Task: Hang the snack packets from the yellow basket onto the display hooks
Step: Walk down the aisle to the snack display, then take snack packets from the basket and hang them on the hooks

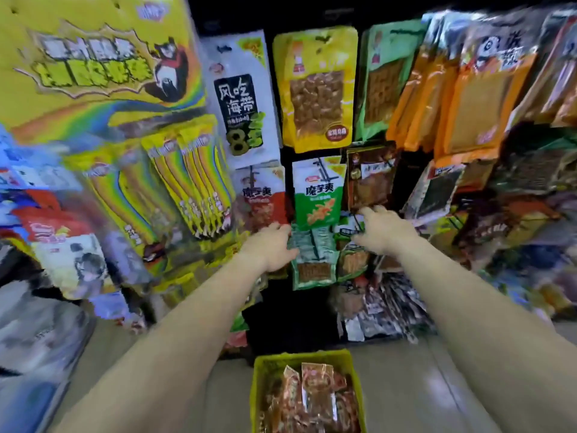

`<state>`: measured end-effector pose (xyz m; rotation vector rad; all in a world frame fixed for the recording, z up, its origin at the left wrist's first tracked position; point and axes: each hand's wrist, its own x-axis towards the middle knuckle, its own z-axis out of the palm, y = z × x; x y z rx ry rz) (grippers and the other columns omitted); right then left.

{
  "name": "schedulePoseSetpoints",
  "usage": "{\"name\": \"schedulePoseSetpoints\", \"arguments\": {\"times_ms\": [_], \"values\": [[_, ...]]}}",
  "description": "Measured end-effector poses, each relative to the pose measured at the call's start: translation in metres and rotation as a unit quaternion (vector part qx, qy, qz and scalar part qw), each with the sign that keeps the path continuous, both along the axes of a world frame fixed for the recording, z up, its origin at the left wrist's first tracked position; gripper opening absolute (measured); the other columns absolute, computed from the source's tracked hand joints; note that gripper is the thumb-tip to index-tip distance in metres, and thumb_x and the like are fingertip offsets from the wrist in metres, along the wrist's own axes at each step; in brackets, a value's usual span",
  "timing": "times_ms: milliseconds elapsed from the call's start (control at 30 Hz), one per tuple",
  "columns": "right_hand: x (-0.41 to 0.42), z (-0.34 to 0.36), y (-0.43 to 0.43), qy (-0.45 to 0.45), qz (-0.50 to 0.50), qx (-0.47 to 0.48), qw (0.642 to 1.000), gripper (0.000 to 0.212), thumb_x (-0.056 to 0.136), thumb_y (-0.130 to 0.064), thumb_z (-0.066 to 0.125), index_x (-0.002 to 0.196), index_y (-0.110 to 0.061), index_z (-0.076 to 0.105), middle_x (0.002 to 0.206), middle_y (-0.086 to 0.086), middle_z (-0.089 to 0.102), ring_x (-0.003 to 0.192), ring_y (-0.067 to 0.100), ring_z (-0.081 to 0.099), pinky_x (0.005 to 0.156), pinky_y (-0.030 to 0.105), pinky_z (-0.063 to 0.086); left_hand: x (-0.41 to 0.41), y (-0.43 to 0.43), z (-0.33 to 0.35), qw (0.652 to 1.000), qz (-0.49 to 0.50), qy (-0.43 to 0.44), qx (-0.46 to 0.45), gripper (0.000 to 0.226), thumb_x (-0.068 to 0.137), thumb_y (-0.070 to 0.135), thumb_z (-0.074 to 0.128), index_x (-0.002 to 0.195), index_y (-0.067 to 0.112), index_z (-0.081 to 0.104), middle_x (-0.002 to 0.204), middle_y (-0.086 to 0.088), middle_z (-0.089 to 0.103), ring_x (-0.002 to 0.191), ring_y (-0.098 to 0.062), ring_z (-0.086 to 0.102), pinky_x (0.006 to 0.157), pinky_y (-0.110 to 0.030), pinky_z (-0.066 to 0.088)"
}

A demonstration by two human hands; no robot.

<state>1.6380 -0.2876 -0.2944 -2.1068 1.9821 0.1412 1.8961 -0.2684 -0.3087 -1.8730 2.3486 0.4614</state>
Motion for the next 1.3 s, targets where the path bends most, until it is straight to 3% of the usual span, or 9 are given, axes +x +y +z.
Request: {"name": "schedulePoseSetpoints", "arguments": {"times_ms": [167, 267, 367, 600, 767, 1000, 1167, 1300], "values": [[0.028, -0.088, -0.026, 0.028, 0.033, 0.037, 0.998, 0.077, 0.093, -0.057, 0.053, 0.153, -0.017, 0.025, 0.158, 0.014, 0.026, 0.134, 0.040, 0.040, 0.100, 0.051, 0.045, 0.000, -0.027, -0.102, 1.000, 0.003, 0.024, 0.020, 0.069, 0.097, 0.053, 0.051, 0.151, 0.015, 0.034, 0.150, -0.013, 0.040, 0.133, -0.033, 0.046, 0.103, -0.038, 0.043], [0.032, -0.169, -0.041, 0.055, 0.064, 0.036, 0.996, 0.073, 0.095, -0.054, 0.051, 0.152, -0.017, 0.025, 0.152, 0.016, 0.032, 0.128, 0.039, 0.045, 0.091, 0.047, 0.048, -0.007, -0.034, -0.193, 0.999, 0.007, 0.033, 0.031, 0.066, 0.096, 0.052, 0.052, 0.148, 0.013, 0.038, 0.147, -0.014, 0.043, 0.135, -0.032, 0.045, 0.104, -0.038, 0.043], [0.027, -0.253, -0.047, 0.094, 0.095, 0.063, 0.989, 0.081, 0.094, -0.059, 0.050, 0.156, -0.022, 0.014, 0.155, 0.016, 0.028, 0.129, 0.038, 0.046, 0.085, 0.044, 0.048, -0.014, -0.033, -0.281, 0.997, 0.023, 0.016, 0.073, 0.070, 0.098, 0.056, 0.048, 0.152, 0.015, 0.033, 0.154, -0.013, 0.035, 0.137, -0.034, 0.040, 0.106, -0.045, 0.044], [0.013, -0.416, -0.050, 0.075, 0.109, 0.054, 0.990, 0.074, 0.091, -0.055, 0.054, 0.149, -0.018, 0.030, 0.148, 0.015, 0.036, 0.129, 0.038, 0.042, 0.093, 0.050, 0.048, -0.021, -0.037, -0.429, 0.997, 0.061, 0.028, 0.029, 0.070, 0.095, 0.056, 0.051, 0.153, 0.019, 0.034, 0.153, -0.009, 0.037, 0.136, -0.032, 0.041, 0.105, -0.047, 0.045], [0.004, -0.486, -0.022, 0.054, 0.117, 0.040, 0.991, 0.075, 0.090, -0.058, 0.054, 0.150, -0.019, 0.029, 0.151, 0.014, 0.032, 0.129, 0.040, 0.042, 0.088, 0.048, 0.047, -0.022, -0.008, -0.489, 0.998, 0.063, 0.010, 0.008, 0.067, 0.095, 0.055, 0.053, 0.149, 0.018, 0.038, 0.149, -0.010, 0.041, 0.132, -0.031, 0.045, 0.102, -0.045, 0.047], [0.002, -0.516, 0.047, 0.036, 0.093, 0.038, 0.994, 0.070, 0.092, -0.054, 0.055, 0.147, -0.018, 0.032, 0.153, 0.018, 0.030, 0.128, 0.042, 0.043, 0.082, 0.045, 0.045, -0.012, 0.065, -0.517, 0.996, 0.067, 0.054, -0.017, 0.065, 0.094, 0.055, 0.054, 0.146, 0.018, 0.043, 0.144, -0.009, 0.046, 0.129, -0.031, 0.049, 0.103, -0.043, 0.046], [0.010, -0.581, 0.090, 0.011, 0.091, 0.066, 0.994, 0.073, 0.092, -0.054, 0.056, 0.152, -0.022, 0.028, 0.150, 0.015, 0.035, 0.133, 0.039, 0.040, 0.097, 0.048, 0.045, 0.003, 0.111, -0.574, 0.994, 0.097, 0.045, 0.022, 0.065, 0.094, 0.054, 0.054, 0.147, 0.019, 0.041, 0.146, -0.007, 0.044, 0.131, -0.030, 0.048, 0.103, -0.042, 0.046], [0.019, -0.649, 0.100, 0.020, 0.109, 0.099, 0.989, 0.074, 0.091, -0.053, 0.057, 0.151, -0.019, 0.030, 0.150, 0.014, 0.036, 0.130, 0.038, 0.044, 0.098, 0.050, 0.046, 0.012, 0.130, -0.636, 0.987, 0.137, 0.046, 0.072, 0.067, 0.094, 0.053, 0.056, 0.147, 0.016, 0.039, 0.147, -0.012, 0.044, 0.131, -0.032, 0.049, 0.104, -0.043, 0.044]]}}
